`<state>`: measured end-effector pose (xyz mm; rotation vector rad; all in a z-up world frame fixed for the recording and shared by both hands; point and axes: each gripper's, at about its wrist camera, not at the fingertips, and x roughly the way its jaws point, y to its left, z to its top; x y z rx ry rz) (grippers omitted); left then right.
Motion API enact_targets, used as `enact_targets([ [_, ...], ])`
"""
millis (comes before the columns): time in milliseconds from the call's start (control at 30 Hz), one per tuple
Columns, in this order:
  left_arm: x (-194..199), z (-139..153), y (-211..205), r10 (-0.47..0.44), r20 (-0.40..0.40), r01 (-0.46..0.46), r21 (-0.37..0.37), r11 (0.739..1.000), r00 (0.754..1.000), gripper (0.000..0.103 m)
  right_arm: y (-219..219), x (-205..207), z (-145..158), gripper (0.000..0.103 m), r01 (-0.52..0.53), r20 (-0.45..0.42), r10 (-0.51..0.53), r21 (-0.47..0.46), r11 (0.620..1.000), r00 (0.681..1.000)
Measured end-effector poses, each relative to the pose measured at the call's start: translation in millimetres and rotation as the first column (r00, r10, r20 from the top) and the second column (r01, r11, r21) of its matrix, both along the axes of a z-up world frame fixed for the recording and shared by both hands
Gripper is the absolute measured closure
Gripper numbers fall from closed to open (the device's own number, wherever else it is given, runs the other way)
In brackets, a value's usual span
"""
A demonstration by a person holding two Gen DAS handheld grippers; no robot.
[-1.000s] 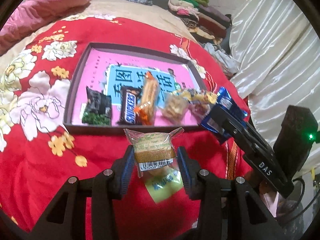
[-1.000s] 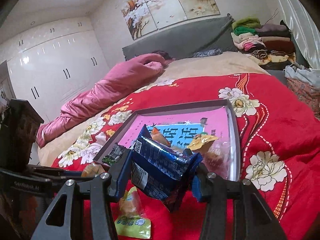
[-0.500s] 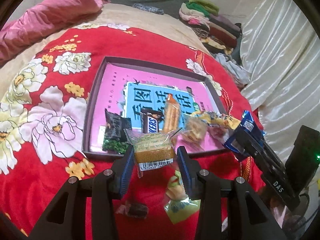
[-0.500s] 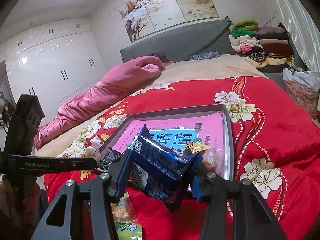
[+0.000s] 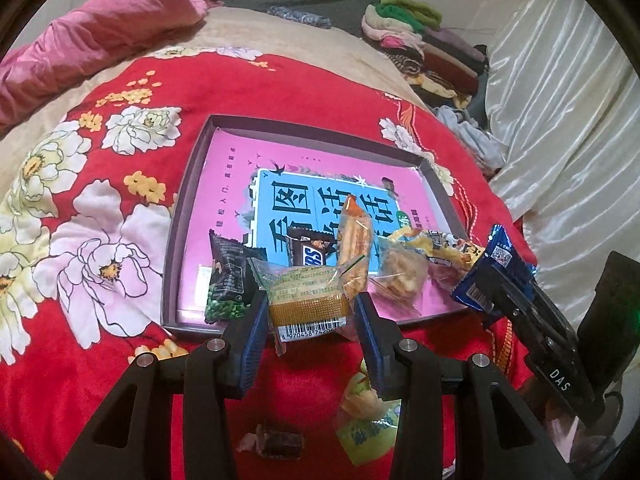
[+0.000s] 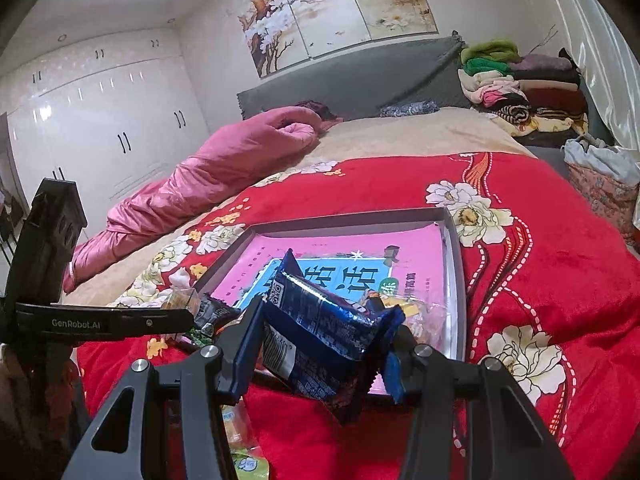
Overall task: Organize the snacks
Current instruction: 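Carry the cake pack into the tray with the left tool while the right carries the blue pack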
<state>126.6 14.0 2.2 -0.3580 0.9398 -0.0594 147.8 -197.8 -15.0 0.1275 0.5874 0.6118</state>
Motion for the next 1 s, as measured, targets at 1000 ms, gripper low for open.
enact_targets([
  [1000, 23, -23, -4, 0.0, -0.047, 0.001, 0.033, 0.999, 0.999, 0.058, 10, 21, -23, 0.051, 0.027, -0.05, -0.033, -0.12, 0.992, 0.998],
])
